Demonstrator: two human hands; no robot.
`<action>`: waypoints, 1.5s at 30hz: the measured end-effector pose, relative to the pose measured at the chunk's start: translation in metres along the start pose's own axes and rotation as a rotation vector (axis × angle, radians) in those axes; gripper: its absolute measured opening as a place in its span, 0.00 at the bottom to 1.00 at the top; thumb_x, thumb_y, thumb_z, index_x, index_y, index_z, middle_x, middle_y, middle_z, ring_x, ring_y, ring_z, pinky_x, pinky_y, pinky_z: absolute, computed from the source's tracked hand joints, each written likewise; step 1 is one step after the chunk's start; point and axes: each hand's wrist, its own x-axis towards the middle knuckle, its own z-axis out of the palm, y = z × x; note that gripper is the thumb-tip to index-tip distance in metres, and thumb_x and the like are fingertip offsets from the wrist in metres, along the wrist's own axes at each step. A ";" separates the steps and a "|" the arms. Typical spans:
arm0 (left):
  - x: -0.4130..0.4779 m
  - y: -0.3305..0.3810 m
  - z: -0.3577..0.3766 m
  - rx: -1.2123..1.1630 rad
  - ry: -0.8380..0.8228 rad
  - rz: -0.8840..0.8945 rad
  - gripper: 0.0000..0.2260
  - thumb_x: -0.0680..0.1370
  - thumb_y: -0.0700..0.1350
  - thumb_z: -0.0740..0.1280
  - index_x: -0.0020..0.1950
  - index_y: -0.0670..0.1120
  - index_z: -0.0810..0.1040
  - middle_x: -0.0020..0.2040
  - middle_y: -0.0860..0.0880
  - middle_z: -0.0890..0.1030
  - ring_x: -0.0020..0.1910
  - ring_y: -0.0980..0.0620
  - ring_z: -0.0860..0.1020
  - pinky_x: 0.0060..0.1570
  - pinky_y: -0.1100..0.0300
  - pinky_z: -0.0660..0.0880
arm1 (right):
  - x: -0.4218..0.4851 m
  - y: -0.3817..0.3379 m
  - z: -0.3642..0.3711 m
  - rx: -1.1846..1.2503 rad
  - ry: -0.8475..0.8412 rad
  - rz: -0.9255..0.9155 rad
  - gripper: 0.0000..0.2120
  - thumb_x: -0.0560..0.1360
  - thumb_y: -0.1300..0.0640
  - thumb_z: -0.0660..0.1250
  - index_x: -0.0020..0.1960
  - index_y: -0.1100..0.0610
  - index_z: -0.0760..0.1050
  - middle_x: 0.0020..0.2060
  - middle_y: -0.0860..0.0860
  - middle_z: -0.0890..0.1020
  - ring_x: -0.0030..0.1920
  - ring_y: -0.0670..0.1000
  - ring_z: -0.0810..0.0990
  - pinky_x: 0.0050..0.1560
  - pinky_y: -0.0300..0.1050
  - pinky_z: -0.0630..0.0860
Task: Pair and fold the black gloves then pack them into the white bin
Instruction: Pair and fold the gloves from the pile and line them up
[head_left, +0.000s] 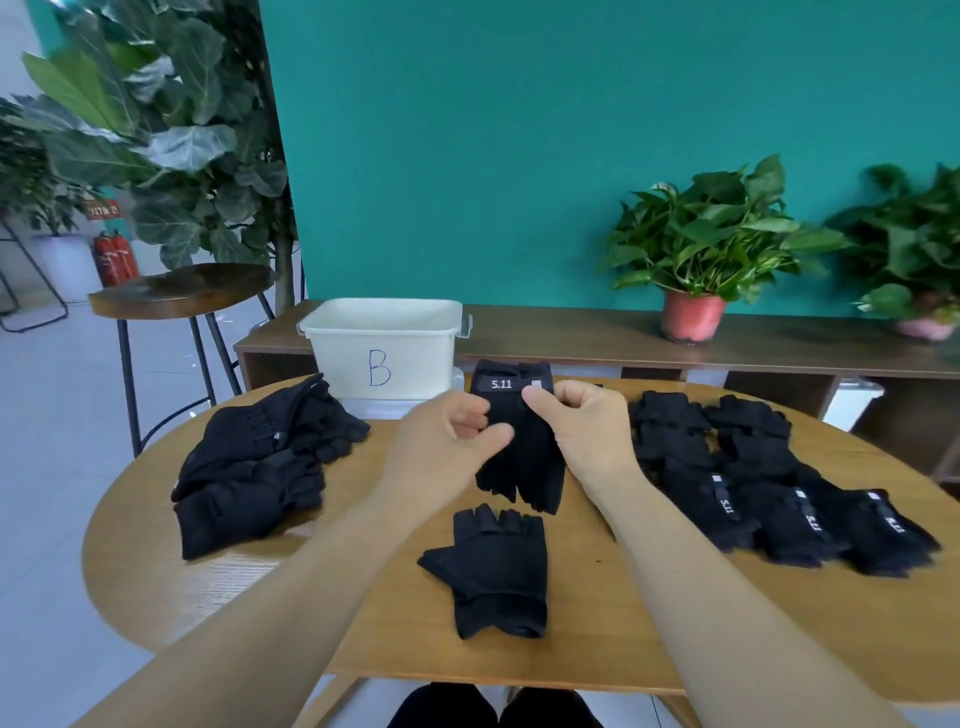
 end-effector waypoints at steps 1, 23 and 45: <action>-0.002 0.002 0.006 -0.040 -0.059 -0.005 0.18 0.73 0.52 0.75 0.61 0.52 0.78 0.53 0.57 0.81 0.51 0.62 0.79 0.52 0.67 0.74 | 0.000 -0.001 0.003 -0.033 0.012 -0.022 0.19 0.73 0.48 0.71 0.37 0.65 0.77 0.35 0.64 0.80 0.34 0.61 0.76 0.43 0.63 0.78; -0.010 0.002 -0.001 -0.384 -0.349 -0.180 0.09 0.77 0.45 0.72 0.57 0.48 0.83 0.50 0.53 0.86 0.51 0.56 0.84 0.52 0.61 0.78 | -0.028 0.005 -0.048 0.072 -0.292 0.225 0.16 0.76 0.47 0.70 0.61 0.51 0.75 0.53 0.42 0.80 0.52 0.38 0.78 0.45 0.32 0.71; 0.028 -0.035 0.007 -0.138 -0.362 -0.061 0.18 0.74 0.38 0.74 0.61 0.48 0.76 0.50 0.53 0.84 0.47 0.56 0.82 0.37 0.68 0.76 | 0.007 0.043 -0.007 0.273 -0.219 0.168 0.14 0.77 0.55 0.69 0.51 0.67 0.80 0.48 0.62 0.84 0.44 0.52 0.82 0.46 0.44 0.79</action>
